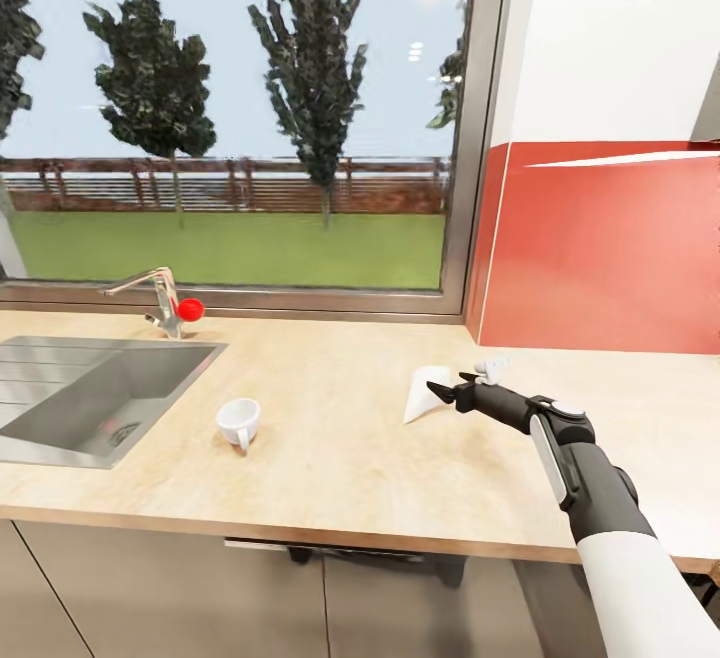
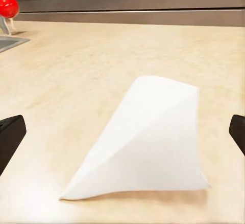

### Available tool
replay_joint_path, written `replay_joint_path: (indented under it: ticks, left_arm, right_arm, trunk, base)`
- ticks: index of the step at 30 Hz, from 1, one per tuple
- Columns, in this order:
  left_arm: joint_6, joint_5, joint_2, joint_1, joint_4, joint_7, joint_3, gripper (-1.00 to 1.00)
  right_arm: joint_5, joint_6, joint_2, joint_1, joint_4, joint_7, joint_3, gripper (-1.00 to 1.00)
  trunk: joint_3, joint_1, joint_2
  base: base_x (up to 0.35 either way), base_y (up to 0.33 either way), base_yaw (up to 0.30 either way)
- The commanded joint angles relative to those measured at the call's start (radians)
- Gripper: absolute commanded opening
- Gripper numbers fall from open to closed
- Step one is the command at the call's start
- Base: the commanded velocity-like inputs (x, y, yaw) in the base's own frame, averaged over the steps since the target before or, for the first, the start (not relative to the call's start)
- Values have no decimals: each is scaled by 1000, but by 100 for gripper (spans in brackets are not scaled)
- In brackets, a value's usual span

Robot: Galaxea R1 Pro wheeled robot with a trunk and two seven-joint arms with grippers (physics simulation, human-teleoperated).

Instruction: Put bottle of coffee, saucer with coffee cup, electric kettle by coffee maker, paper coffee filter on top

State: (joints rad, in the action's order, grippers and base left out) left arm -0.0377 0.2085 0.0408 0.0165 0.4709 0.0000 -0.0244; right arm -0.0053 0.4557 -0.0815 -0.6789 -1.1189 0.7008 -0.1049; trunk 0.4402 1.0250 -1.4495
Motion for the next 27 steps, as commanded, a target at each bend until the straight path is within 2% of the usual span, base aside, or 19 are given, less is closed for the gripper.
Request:
replay_joint_path:
  ticks: [1, 27]
  left_arm:
    - [-1, 5, 1, 0, 2, 0, -3, 100]
    - [-1, 5, 1, 0, 2, 0, -3, 100]
  right_arm:
    - [0, 7, 1, -1, -1, 2, -1, 100]
    - [0, 7, 3, -1, 6, 5, 5, 100]
  trunk:
    - [1, 0, -1]
    - [1, 0, -1]
  base:
    - [0, -24, 0]
    - [67, -19, 0]
